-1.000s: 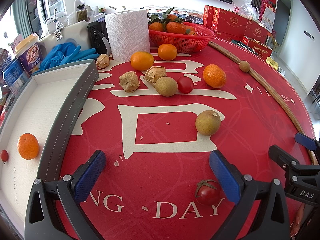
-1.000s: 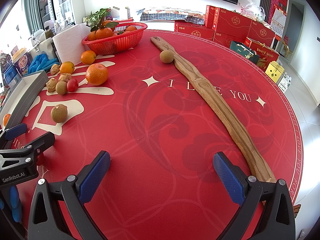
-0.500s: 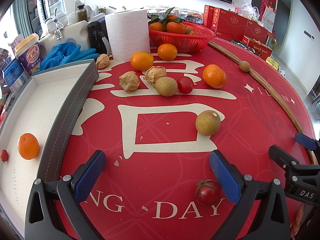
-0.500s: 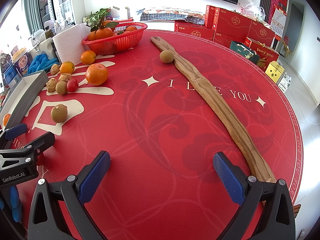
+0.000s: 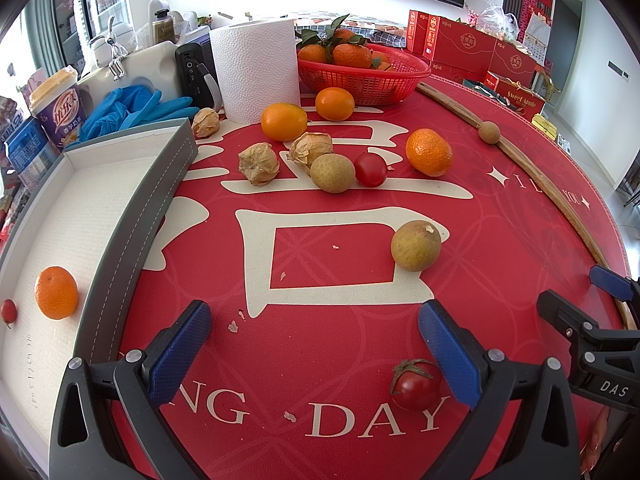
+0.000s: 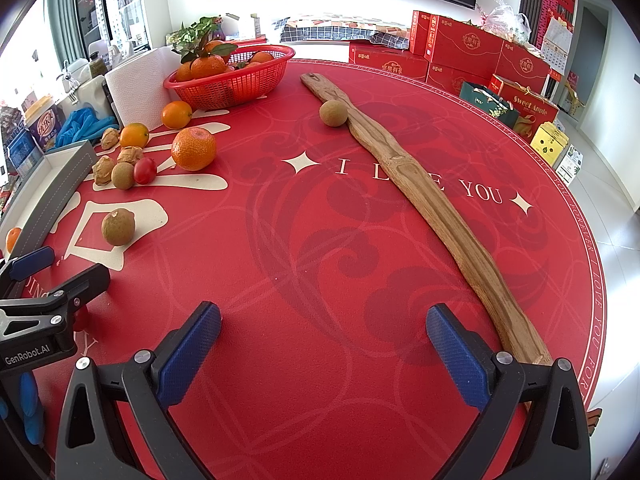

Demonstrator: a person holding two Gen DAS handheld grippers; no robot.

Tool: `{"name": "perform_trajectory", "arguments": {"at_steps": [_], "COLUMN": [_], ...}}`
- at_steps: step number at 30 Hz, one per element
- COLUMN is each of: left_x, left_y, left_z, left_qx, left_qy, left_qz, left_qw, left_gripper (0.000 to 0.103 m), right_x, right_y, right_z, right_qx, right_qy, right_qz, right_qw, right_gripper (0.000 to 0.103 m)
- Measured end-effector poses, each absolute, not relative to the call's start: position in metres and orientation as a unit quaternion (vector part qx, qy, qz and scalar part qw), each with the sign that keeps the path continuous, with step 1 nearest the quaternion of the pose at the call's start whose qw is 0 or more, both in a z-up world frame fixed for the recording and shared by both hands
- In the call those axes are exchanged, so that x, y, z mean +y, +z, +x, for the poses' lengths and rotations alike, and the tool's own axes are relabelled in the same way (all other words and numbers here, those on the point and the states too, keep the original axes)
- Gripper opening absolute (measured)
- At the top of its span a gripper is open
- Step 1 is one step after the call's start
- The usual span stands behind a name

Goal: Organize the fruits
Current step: 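Move the left tool toward the red tomato on the table, then grasp the red tomato with the left tool while the right tool grasps a brown kiwi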

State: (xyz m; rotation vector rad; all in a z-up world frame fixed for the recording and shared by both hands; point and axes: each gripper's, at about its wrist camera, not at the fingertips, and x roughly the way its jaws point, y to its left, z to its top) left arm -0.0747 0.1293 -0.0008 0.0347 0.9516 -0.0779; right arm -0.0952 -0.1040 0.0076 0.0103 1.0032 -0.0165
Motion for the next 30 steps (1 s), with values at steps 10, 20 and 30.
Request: {"name": "perform_trajectory", "arguments": {"at_steps": [10, 20, 30], "left_x": [0.129, 0.121, 0.115], "left_y": [0.001, 0.016, 0.010], "left_z": [-0.076, -0.121, -0.106], "left_qx": [0.456, 0.424, 0.457], "left_qy": [-0.031, -0.063, -0.068], "left_qz": [0.020, 0.069, 0.034], "left_qw": [0.889, 0.901, 0.886], "left_gripper": [0.103, 0.103, 0.064], "right_x": [-0.104, -0.104, -0.104], "right_y": [0.008, 0.007, 0.007], "right_z": [-0.096, -0.095, -0.095], "right_qx": [0.481, 0.481, 0.481], "right_qy": [-0.008, -0.008, -0.008], "right_qz": [0.005, 0.005, 0.005], "right_qw": [0.877, 0.877, 0.877], "right_gripper": [0.103, 0.103, 0.103]}}
